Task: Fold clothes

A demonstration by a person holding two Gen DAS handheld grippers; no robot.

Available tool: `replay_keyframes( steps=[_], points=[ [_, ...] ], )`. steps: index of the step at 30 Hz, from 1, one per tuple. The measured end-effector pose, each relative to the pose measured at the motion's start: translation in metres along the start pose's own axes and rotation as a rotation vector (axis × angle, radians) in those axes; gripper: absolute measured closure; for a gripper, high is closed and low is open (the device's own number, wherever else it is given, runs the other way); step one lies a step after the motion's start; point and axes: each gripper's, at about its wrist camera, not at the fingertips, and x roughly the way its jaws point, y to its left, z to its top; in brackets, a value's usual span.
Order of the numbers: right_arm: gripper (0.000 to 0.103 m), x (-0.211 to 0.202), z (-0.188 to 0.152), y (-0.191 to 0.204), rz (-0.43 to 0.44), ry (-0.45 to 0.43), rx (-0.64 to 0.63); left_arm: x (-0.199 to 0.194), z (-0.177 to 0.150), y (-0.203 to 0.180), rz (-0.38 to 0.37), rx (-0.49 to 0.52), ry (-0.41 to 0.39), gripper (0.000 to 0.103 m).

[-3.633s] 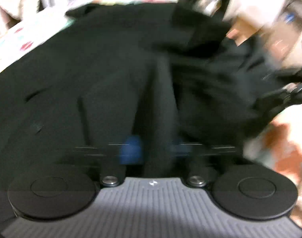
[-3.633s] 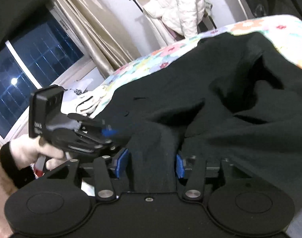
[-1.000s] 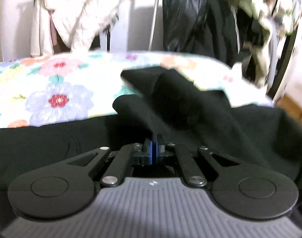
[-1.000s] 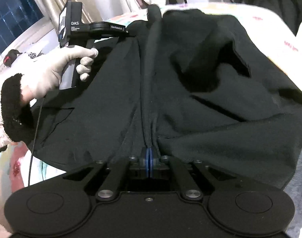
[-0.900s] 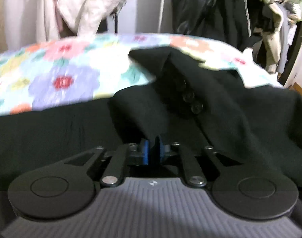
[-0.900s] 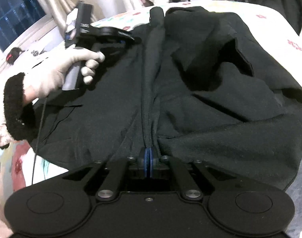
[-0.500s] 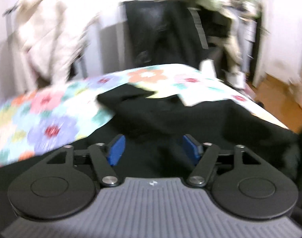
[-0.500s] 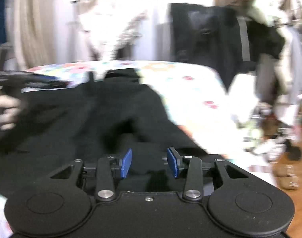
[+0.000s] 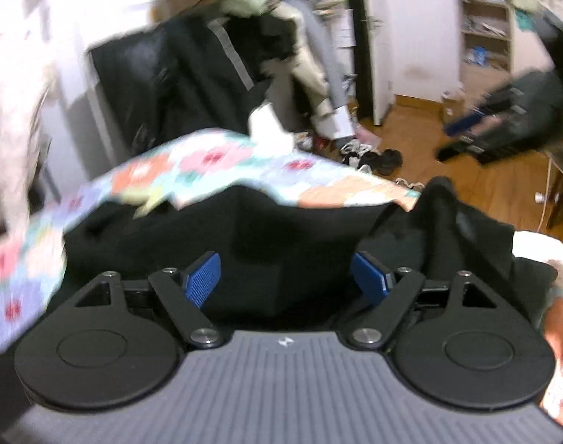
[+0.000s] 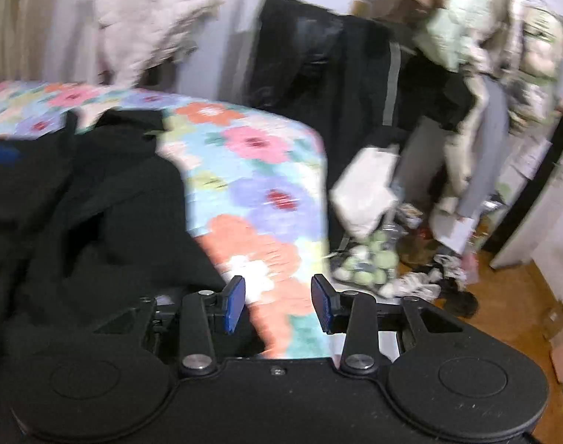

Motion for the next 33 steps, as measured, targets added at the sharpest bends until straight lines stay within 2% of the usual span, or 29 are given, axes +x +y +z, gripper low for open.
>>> replay_keyframes(
  steps=[1,3,6,7,8,9,10,12,13,15,17,20,22,25,30,33],
  points=[
    [0.059,0.007,0.002,-0.008,-0.006,-0.005,0.055,0.005,0.006,-0.012,0.006,0.041,-0.016,0.023],
    [0.059,0.021,-0.001,-0.019,0.048,-0.009,0.207,0.022,0.017,-0.033,0.022,0.14,-0.021,0.008],
    [0.058,0.032,-0.01,-0.021,0.167,-0.047,0.346,0.07,0.019,-0.053,0.123,0.333,0.052,0.009],
    [0.058,0.034,-0.013,-0.018,0.202,-0.057,0.359,0.082,0.015,-0.052,0.137,0.354,0.086,0.014],
    [0.058,0.035,-0.017,-0.016,0.217,-0.063,0.358,0.091,0.013,-0.045,0.125,0.325,0.123,0.048],
    [0.058,0.035,-0.019,-0.014,0.215,-0.068,0.347,0.097,0.01,-0.03,0.098,0.243,0.16,0.081],
    [0.058,0.036,-0.021,-0.015,0.214,-0.072,0.334,0.099,0.007,-0.014,0.092,0.151,0.182,0.088],
    [0.058,0.036,-0.022,-0.015,0.218,-0.064,0.286,0.095,-0.002,0.019,0.119,-0.004,0.17,0.089],
    [0.058,0.037,-0.021,-0.013,0.224,-0.052,0.248,0.092,-0.006,0.03,0.151,-0.034,0.151,0.089],
    [0.058,0.04,-0.02,0.003,0.207,-0.024,0.095,0.086,-0.011,0.047,0.191,-0.082,0.127,0.089],
    [0.058,0.045,-0.02,0.018,0.241,-0.014,-0.005,0.083,-0.011,0.058,0.158,-0.137,0.109,0.089],
    [0.058,0.059,-0.019,0.034,0.31,-0.021,-0.051,0.08,-0.008,0.063,0.108,-0.17,0.088,0.089],
    [0.058,0.064,-0.017,0.047,0.346,-0.026,-0.072,0.084,-0.002,0.066,0.043,-0.228,0.072,0.089],
    [0.058,0.065,-0.012,0.065,0.397,-0.047,-0.098,0.091,0.005,0.076,-0.096,-0.389,0.044,0.089],
    [0.054,0.076,0.0,0.095,0.444,-0.077,-0.133,0.107,0.014,0.077,-0.169,-0.474,0.001,0.089],
    [0.054,0.094,0.002,0.111,0.44,-0.017,-0.204,0.116,0.011,0.076,-0.209,-0.53,0.04,0.089]
  ],
)
